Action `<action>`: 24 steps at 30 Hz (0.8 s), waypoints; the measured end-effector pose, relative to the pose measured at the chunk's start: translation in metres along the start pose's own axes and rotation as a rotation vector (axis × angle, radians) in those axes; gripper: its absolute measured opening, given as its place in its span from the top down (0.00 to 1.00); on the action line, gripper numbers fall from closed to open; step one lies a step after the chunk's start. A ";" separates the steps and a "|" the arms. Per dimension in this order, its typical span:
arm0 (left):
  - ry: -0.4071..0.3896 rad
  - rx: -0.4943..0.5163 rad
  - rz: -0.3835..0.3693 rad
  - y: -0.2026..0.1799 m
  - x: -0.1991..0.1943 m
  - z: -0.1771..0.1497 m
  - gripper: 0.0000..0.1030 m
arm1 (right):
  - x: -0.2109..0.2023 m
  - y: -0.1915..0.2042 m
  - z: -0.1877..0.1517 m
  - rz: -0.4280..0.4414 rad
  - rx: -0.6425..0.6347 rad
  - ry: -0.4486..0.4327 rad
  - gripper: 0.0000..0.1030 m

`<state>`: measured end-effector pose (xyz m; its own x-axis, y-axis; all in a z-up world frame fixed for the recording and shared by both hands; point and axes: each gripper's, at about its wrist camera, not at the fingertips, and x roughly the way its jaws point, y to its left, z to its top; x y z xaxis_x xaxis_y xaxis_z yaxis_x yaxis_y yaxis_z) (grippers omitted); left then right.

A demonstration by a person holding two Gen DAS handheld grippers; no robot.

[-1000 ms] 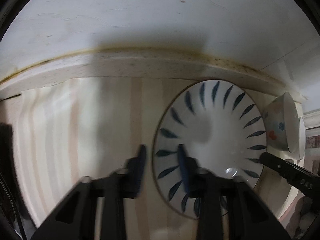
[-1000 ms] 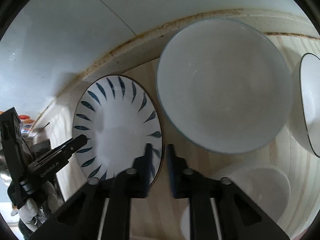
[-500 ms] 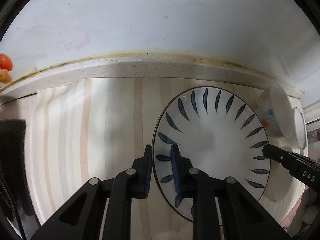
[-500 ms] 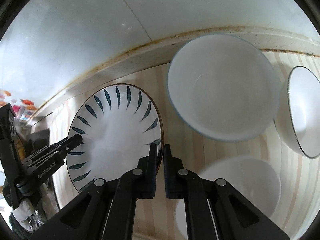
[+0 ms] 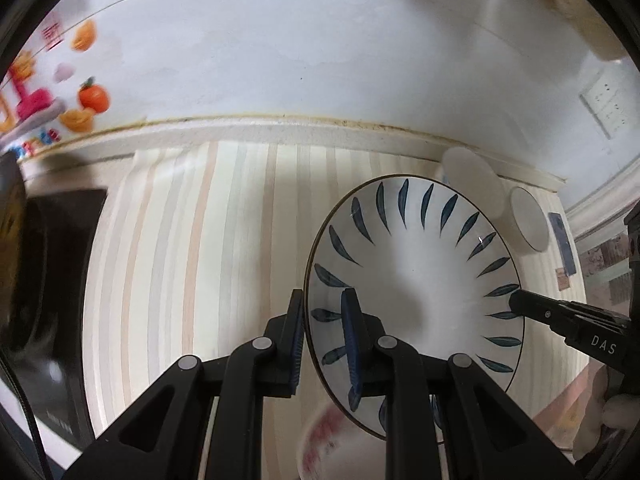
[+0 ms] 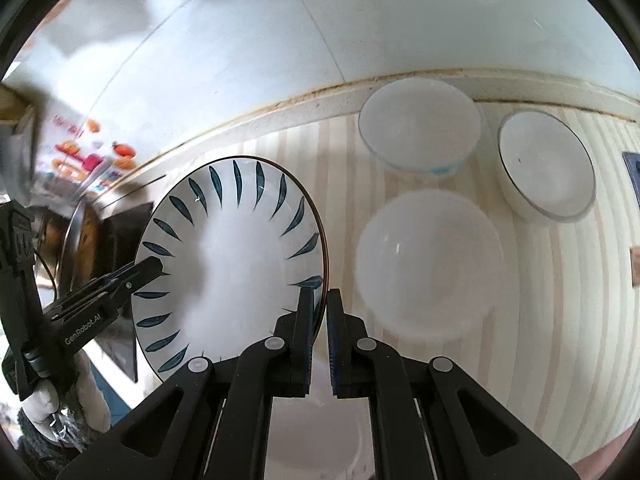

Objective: Organize plates and bowls

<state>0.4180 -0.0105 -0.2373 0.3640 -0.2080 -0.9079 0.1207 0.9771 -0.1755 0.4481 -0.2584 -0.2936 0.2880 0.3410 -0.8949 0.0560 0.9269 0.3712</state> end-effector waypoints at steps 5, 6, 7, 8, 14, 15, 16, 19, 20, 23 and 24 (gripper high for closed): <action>0.006 -0.015 0.005 -0.008 -0.012 -0.032 0.85 | -0.021 -0.005 -0.037 0.023 -0.025 0.012 0.93; 0.007 -0.019 0.007 -0.008 -0.010 -0.036 0.85 | -0.023 -0.006 -0.044 0.029 -0.025 0.014 0.93; 0.011 -0.022 0.010 -0.008 -0.010 -0.045 0.85 | -0.024 -0.007 -0.052 0.032 -0.031 0.024 0.93; 0.016 -0.023 0.011 -0.009 -0.011 -0.051 0.85 | -0.021 -0.007 -0.056 0.032 -0.034 0.028 0.93; 0.066 -0.029 0.024 -0.010 -0.002 -0.086 0.85 | -0.010 -0.013 -0.088 0.032 -0.050 0.069 0.93; 0.078 -0.028 0.026 -0.010 0.002 -0.092 0.85 | -0.008 -0.015 -0.092 0.032 -0.049 0.075 0.93; 0.087 -0.027 0.028 -0.010 0.005 -0.097 0.85 | -0.006 -0.018 -0.096 0.033 -0.049 0.082 0.93; 0.119 -0.022 0.031 -0.010 0.014 -0.111 0.85 | 0.005 -0.025 -0.109 0.027 -0.045 0.105 0.93; 0.129 -0.019 0.032 -0.011 0.018 -0.114 0.85 | 0.008 -0.028 -0.112 0.022 -0.046 0.108 0.93; 0.157 -0.014 0.042 -0.011 0.029 -0.124 0.85 | 0.016 -0.033 -0.118 0.016 -0.040 0.119 0.93; 0.163 -0.014 0.044 -0.011 0.031 -0.126 0.85 | 0.018 -0.035 -0.120 0.015 -0.036 0.121 0.93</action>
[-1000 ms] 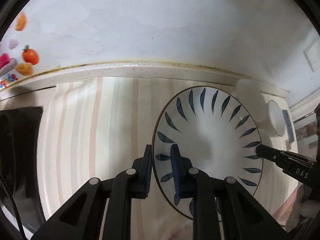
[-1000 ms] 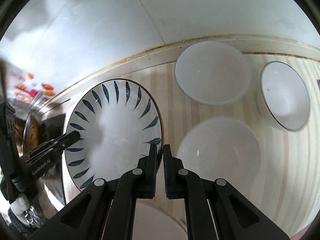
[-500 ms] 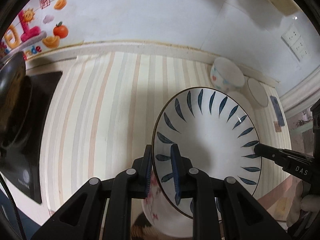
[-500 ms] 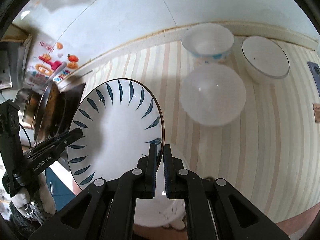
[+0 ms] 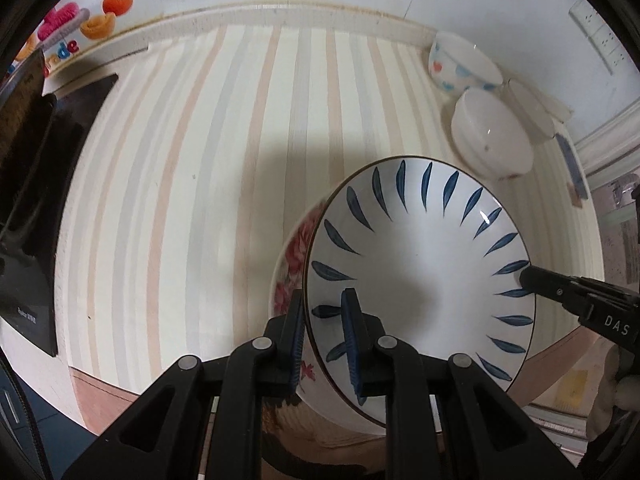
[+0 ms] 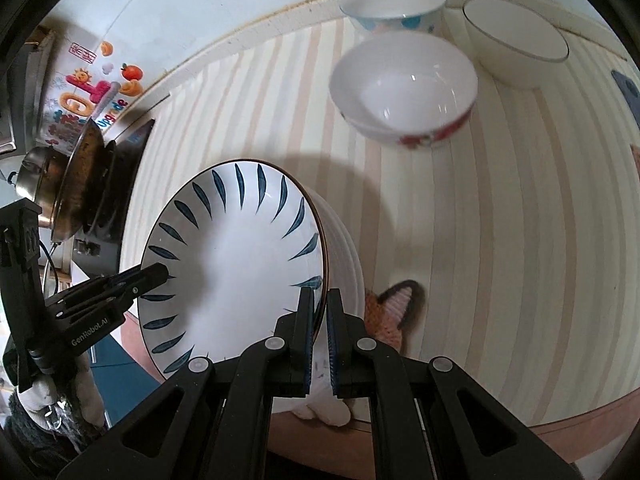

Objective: Organize plates and bowls

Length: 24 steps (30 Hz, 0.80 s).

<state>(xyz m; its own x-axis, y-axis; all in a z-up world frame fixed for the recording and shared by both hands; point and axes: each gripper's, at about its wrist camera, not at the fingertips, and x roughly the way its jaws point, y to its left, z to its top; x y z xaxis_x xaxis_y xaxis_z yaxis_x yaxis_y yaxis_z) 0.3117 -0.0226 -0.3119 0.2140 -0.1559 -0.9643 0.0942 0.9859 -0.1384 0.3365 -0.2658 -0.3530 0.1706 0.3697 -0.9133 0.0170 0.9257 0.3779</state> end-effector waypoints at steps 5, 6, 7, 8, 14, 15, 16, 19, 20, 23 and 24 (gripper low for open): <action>0.024 0.001 0.020 -0.002 0.015 -0.006 0.85 | 0.009 -0.004 -0.005 -0.010 -0.002 0.010 0.93; 0.027 -0.002 0.022 -0.001 0.016 -0.007 0.85 | 0.011 -0.005 -0.005 -0.010 -0.003 0.011 0.93; 0.031 -0.004 0.025 0.000 0.019 -0.008 0.85 | 0.011 -0.005 -0.005 -0.010 -0.005 0.012 0.93; 0.034 -0.007 0.028 0.000 0.021 -0.009 0.85 | 0.012 -0.005 -0.006 -0.009 -0.008 0.012 0.93; 0.044 -0.021 0.043 -0.001 0.029 -0.008 0.85 | 0.018 -0.003 -0.007 -0.017 -0.029 0.019 0.93; 0.041 -0.022 0.050 -0.002 0.030 -0.007 0.85 | 0.018 -0.004 -0.008 -0.015 -0.030 0.019 0.93; 0.039 -0.023 0.053 -0.004 0.031 -0.008 0.85 | 0.019 -0.004 -0.007 -0.011 -0.028 0.018 0.93; 0.034 -0.037 0.057 -0.006 0.033 -0.007 0.84 | 0.019 -0.003 -0.006 -0.007 -0.038 0.017 0.93; 0.032 -0.042 0.060 -0.006 0.034 -0.007 0.84 | 0.019 -0.003 -0.006 -0.007 -0.040 0.019 0.93; 0.033 -0.057 0.063 -0.004 0.035 -0.008 0.84 | 0.019 -0.006 -0.004 0.013 -0.028 0.034 0.90; 0.032 -0.065 0.065 -0.004 0.035 -0.008 0.84 | 0.020 -0.007 -0.004 0.022 -0.019 0.042 0.90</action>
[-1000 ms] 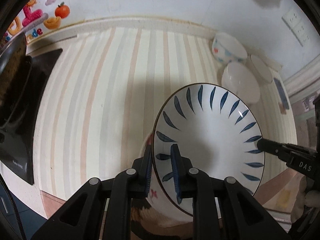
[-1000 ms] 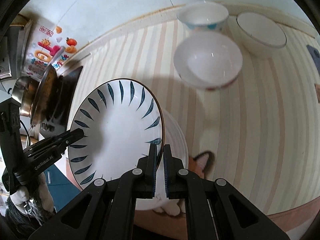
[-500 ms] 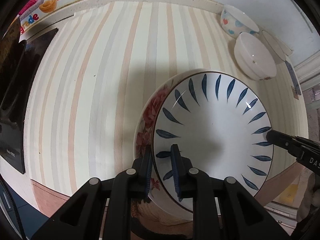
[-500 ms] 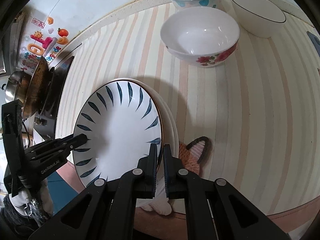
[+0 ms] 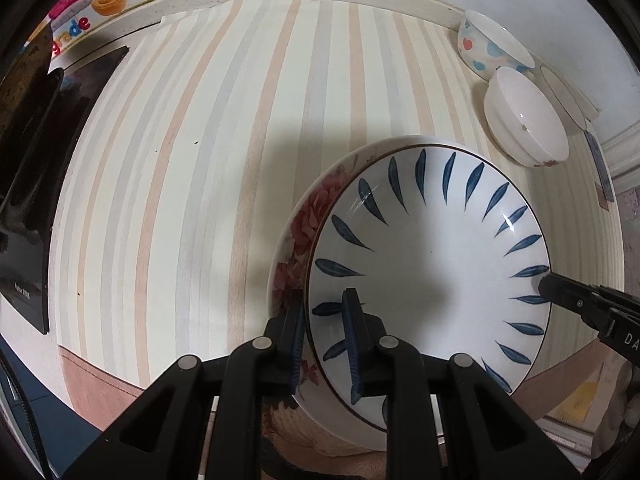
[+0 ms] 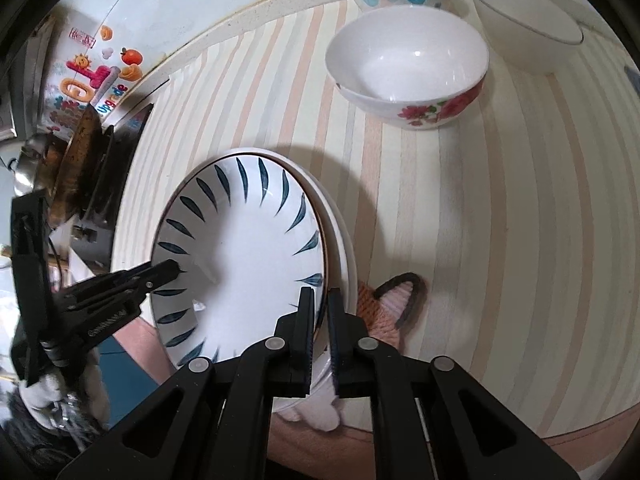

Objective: Organize plates and bowls

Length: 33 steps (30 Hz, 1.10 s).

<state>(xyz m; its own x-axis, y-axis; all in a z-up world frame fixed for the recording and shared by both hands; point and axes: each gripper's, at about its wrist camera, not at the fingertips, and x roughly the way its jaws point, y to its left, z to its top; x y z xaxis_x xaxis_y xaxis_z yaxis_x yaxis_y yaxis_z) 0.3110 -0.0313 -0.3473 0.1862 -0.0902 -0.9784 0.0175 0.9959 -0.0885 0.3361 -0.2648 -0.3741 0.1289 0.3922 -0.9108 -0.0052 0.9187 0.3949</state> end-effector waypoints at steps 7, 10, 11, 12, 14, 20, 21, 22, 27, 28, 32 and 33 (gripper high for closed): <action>-0.004 -0.038 0.007 0.004 -0.001 -0.004 0.84 | 0.000 -0.003 0.000 0.023 0.021 0.028 0.90; -0.005 -0.048 0.016 0.004 -0.004 -0.009 0.84 | -0.005 -0.001 -0.001 0.010 0.020 0.020 0.90; -0.007 -0.050 0.017 0.004 -0.007 -0.011 0.84 | -0.007 0.000 -0.001 0.010 0.023 0.018 0.90; -0.015 -0.051 0.014 0.006 -0.013 -0.016 0.84 | -0.011 0.001 -0.002 0.006 0.027 0.019 0.90; -0.035 -0.045 0.018 0.003 -0.027 -0.021 0.84 | -0.019 0.007 -0.006 -0.009 0.019 0.013 0.89; -0.125 -0.021 0.021 -0.002 -0.088 -0.043 0.83 | -0.064 0.037 -0.028 -0.056 -0.018 -0.043 0.61; -0.145 -0.015 0.022 -0.002 -0.101 -0.048 0.81 | -0.073 0.042 -0.032 -0.056 -0.024 -0.059 0.57; -0.154 -0.011 0.022 -0.002 -0.108 -0.050 0.80 | -0.080 0.046 -0.035 -0.056 -0.025 -0.070 0.50; -0.221 -0.003 0.007 -0.002 -0.156 -0.067 0.72 | -0.127 0.071 -0.059 -0.037 -0.021 -0.143 0.23; -0.241 0.005 0.011 -0.002 -0.166 -0.074 0.68 | -0.135 0.075 -0.063 -0.040 -0.026 -0.156 0.22; -0.275 0.011 -0.017 -0.004 -0.190 -0.086 0.29 | -0.168 0.094 -0.085 -0.072 -0.046 -0.218 0.13; -0.283 0.013 -0.024 -0.004 -0.194 -0.088 0.28 | -0.177 0.099 -0.092 -0.083 -0.053 -0.233 0.11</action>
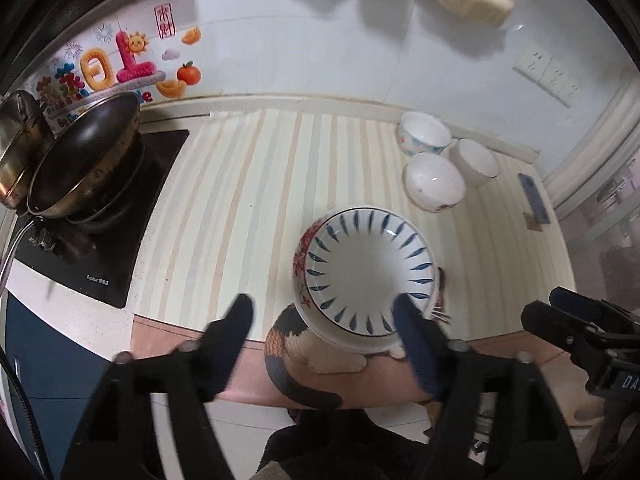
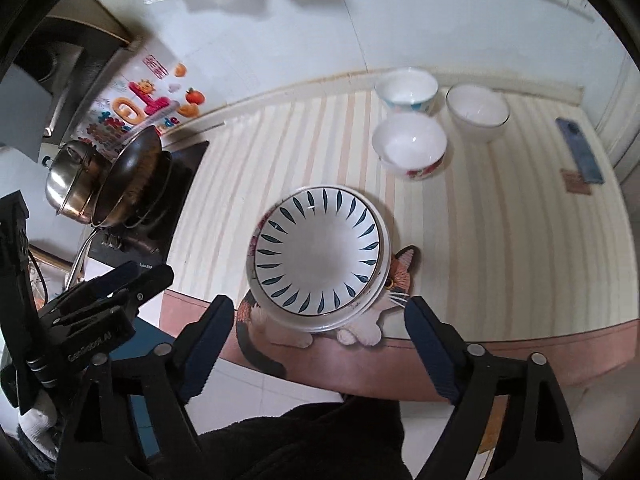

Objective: Organize plates and bowls

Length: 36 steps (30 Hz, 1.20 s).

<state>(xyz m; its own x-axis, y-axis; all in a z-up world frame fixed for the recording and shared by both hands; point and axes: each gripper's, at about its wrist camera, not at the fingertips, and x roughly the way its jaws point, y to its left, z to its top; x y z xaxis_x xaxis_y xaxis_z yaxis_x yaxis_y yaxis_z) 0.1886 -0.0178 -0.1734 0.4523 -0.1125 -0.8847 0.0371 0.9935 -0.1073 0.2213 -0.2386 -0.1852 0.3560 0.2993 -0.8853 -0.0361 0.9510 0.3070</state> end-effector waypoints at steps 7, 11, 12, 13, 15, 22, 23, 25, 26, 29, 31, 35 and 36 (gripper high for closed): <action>-0.036 0.021 -0.030 -0.009 -0.038 -0.021 0.21 | -0.055 0.028 -0.032 -0.057 -0.038 -0.077 0.10; -0.040 0.034 -0.042 -0.013 -0.048 -0.033 0.21 | -0.074 0.032 -0.048 -0.059 -0.020 -0.089 0.09; -0.038 0.037 -0.046 -0.014 -0.050 -0.036 0.21 | -0.077 0.032 -0.051 -0.064 -0.016 -0.091 0.09; -0.033 0.042 -0.051 -0.014 -0.051 -0.038 0.21 | -0.080 0.032 -0.054 -0.068 -0.013 -0.093 0.09; -0.029 0.044 -0.059 -0.017 -0.052 -0.041 0.21 | -0.084 0.031 -0.058 -0.071 -0.004 -0.091 0.09; -0.046 0.047 -0.035 -0.031 -0.050 -0.032 0.21 | -0.083 0.014 -0.050 -0.045 0.009 -0.091 0.08; -0.050 0.047 -0.028 -0.034 -0.047 -0.028 0.21 | -0.080 0.007 -0.043 -0.029 0.016 -0.090 0.08; -0.071 0.047 -0.008 -0.043 -0.036 -0.013 0.21 | -0.073 -0.008 -0.029 -0.018 0.023 -0.088 0.08; -0.080 0.047 0.000 -0.045 -0.031 -0.007 0.21 | -0.070 -0.013 -0.023 -0.016 0.026 -0.090 0.08; -0.082 0.032 0.016 -0.058 -0.002 0.025 0.21 | -0.050 -0.045 0.007 -0.011 0.048 -0.078 0.08; -0.064 0.015 0.007 -0.064 0.022 0.047 0.21 | -0.030 -0.072 0.033 -0.006 0.062 -0.066 0.08; 0.041 -0.035 -0.036 -0.080 0.092 0.095 0.21 | 0.017 -0.119 0.078 0.022 0.107 -0.008 0.08; 0.064 -0.044 -0.049 -0.083 0.106 0.103 0.21 | 0.032 -0.133 0.091 0.035 0.116 0.006 0.08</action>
<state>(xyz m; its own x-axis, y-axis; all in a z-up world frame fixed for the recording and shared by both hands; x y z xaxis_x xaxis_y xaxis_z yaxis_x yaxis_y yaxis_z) 0.3256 -0.1107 -0.2117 0.3931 -0.1628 -0.9050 0.0181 0.9854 -0.1694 0.3219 -0.3624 -0.2222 0.3510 0.3326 -0.8753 0.0599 0.9249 0.3755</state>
